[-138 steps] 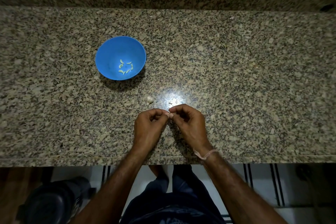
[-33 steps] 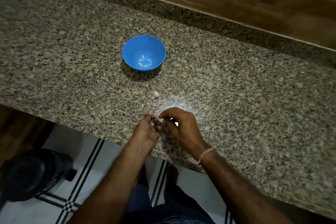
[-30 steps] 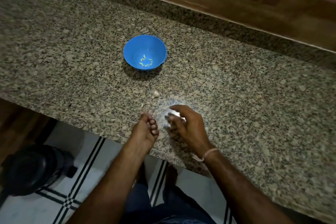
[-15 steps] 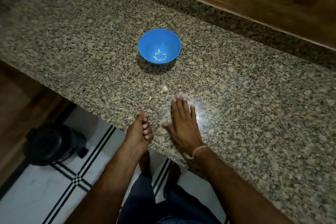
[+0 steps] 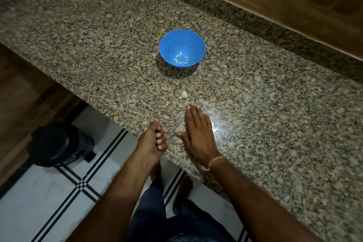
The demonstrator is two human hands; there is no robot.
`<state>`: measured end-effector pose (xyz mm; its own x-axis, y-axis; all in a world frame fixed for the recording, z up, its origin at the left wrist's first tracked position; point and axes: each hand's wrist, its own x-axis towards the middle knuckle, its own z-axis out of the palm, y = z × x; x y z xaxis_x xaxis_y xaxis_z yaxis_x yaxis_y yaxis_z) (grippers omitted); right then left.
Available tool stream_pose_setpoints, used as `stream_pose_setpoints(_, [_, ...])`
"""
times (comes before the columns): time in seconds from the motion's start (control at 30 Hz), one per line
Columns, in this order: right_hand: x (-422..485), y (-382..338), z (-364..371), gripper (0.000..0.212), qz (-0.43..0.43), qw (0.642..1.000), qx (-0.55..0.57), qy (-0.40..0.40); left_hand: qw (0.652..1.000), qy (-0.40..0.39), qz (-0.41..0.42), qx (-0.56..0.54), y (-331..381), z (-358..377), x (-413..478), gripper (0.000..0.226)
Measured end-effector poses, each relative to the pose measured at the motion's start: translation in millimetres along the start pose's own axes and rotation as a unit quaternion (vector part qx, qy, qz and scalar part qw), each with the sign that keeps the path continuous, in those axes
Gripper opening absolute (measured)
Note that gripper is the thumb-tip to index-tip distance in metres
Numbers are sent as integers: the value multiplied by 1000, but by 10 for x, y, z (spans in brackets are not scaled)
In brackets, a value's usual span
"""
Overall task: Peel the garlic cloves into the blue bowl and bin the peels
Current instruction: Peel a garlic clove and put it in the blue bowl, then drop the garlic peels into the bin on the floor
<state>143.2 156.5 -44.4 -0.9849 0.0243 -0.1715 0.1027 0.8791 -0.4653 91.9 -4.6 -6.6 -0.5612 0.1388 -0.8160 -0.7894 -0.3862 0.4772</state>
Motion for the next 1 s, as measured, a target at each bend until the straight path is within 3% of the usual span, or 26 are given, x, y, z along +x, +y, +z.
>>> stream_pose_setpoints(0.13, [56,59,-29,58,-59,994,57,67,1000,5,-6,-12,-24,-26,25,46])
stream_pose_setpoints(0.23, [53,44,-24,28,-40,989,107,97,1000,5,-14,-15,-49,-18,36,46])
stream_pose_setpoints(0.33, [68,7,-45,13,-46,987,79,135,1000,0,-15,-17,-30,-1,15,46])
stream_pose_setpoints(0.7, [195,-147,5,19,-27,989,-108,98,999,-18,-15,-27,76,-49,-97,44])
stream_pose_setpoints(0.73, [158,-206,-18,17,-12,994,-77,79,999,-20,-14,-29,92,-77,-109,45])
stream_pose_setpoints(0.8, [170,-372,-61,17,55,991,117,31,999,-23,-12,-43,148,-181,-130,45])
stream_pose_setpoints(0.9, [326,-673,-37,29,145,907,393,-35,997,-21,-11,-74,262,-421,-159,45])
stream_pose_setpoints(1.0, [430,-1170,91,35,162,834,518,-99,994,-9,4,-113,454,-777,-189,44])
